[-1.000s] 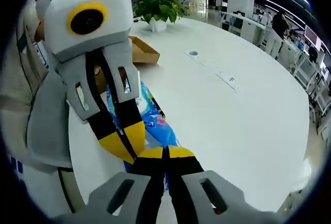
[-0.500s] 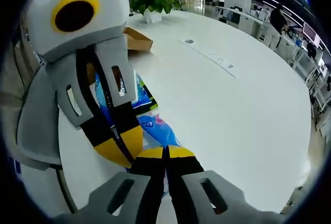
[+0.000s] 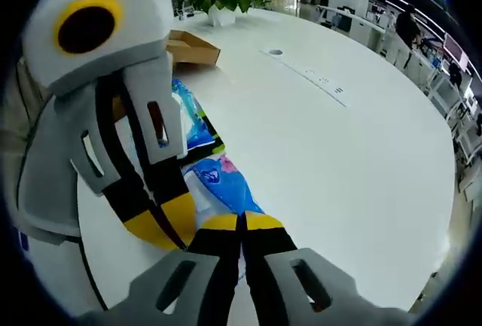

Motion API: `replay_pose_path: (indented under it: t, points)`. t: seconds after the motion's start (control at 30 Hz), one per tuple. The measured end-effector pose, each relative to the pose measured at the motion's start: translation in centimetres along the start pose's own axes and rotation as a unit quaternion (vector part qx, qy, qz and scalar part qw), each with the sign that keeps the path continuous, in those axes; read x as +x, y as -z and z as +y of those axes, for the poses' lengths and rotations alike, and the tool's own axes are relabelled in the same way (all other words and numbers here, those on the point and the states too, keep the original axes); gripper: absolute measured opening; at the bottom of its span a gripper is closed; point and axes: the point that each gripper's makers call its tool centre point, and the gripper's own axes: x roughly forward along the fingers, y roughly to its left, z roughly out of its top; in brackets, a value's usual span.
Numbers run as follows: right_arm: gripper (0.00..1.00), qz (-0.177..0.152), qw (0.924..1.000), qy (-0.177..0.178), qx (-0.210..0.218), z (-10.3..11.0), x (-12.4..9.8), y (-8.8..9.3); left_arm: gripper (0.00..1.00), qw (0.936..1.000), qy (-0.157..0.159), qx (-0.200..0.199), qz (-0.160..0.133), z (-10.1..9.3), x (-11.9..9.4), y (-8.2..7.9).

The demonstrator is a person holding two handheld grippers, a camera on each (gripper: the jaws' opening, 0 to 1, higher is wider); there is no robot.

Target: Operate the shoe box by opening the lid, removing the specified soft item, and placing it in the target area until the item is outside and the box remains undamaged.

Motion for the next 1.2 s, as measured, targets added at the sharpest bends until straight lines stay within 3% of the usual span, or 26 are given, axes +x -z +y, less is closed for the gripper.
replay_pose_path:
  t: [0.47, 0.63, 1.2]
  points:
    - [0.00, 0.001, 0.9999, 0.013, 0.004, 0.3, -0.7, 0.3, 0.01, 1.0000, -0.004, 0.003, -0.001, -0.4, 0.3, 0.0]
    - [0.00, 0.001, 0.9997, 0.023, 0.010, 0.2, -0.9, 0.3, 0.07, 0.9999, -0.010, 0.011, -0.004, -0.5, 0.1, -0.5]
    - [0.07, -0.018, 0.9975, 0.065, 0.022, 0.2, -3.9, -0.7, 0.20, 0.9985, -0.033, 0.044, 0.000, -1.2, -2.8, -0.7]
